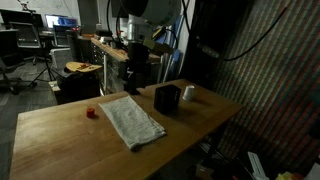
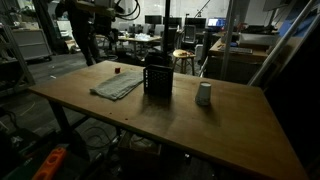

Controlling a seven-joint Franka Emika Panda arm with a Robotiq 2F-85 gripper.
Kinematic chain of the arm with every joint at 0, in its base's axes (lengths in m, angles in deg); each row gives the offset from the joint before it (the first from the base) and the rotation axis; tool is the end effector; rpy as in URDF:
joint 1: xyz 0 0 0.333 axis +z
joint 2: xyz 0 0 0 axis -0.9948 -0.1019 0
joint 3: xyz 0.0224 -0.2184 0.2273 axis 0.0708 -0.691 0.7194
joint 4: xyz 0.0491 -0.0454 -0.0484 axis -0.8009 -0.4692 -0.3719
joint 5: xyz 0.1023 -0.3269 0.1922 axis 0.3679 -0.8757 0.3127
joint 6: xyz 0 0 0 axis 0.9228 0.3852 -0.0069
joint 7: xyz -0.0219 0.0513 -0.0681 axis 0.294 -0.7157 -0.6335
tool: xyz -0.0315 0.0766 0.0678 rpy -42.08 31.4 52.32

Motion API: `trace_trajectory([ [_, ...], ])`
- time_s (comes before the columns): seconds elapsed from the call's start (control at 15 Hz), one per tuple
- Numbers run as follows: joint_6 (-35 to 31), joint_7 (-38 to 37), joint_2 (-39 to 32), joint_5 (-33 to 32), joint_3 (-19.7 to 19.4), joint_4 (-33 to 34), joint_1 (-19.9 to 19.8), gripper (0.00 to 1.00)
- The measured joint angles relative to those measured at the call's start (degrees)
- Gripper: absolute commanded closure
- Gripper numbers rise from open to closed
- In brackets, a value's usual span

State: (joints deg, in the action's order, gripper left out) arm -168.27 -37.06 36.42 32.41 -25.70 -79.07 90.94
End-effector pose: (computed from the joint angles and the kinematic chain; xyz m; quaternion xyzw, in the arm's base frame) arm 0.5585 0.1429 0.4139 -0.9785 -0.1804 0.0625 0.0775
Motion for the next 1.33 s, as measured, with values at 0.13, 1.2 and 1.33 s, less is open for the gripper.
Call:
trace_trajectory([
  [0.13,-0.64,0.81,-2.43,-0.14,0.90,2.60,0.46,0.00],
  [1.2,-5.26,10.66,-25.37,-10.15,-0.23,20.65,-3.36,0.00],
  [1.33,-6.35,10.69,-26.75,-10.81,-0.22,20.62,-3.35,0.00],
])
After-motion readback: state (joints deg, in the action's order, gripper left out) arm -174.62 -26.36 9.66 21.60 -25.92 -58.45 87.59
